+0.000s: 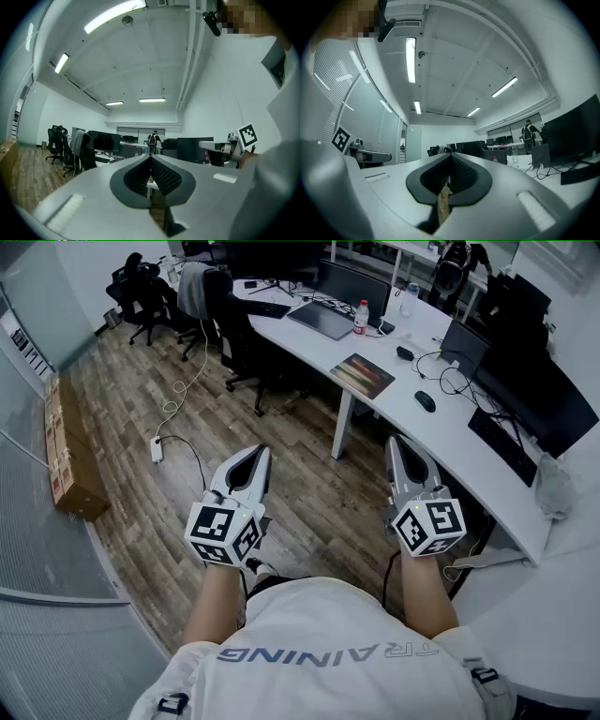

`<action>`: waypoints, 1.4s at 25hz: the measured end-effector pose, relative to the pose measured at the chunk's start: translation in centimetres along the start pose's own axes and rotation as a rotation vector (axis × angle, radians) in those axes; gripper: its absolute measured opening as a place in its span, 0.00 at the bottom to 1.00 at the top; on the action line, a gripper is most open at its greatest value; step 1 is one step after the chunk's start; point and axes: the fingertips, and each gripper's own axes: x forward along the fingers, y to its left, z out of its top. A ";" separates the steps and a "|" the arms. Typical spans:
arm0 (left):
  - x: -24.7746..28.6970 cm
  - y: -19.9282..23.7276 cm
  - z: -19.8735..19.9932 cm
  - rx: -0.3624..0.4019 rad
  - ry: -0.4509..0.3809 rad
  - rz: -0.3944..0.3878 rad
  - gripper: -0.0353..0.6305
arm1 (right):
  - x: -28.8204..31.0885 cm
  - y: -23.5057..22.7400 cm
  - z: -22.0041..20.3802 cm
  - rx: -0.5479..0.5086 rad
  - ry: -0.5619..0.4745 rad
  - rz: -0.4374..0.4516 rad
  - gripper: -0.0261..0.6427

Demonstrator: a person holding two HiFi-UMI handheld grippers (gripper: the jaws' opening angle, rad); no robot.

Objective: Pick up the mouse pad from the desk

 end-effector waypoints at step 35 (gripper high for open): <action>0.3 -0.3 -0.5 -0.012 0.009 -0.012 0.06 | -1.4 -2.2 -0.3 0.056 -0.024 -0.051 0.06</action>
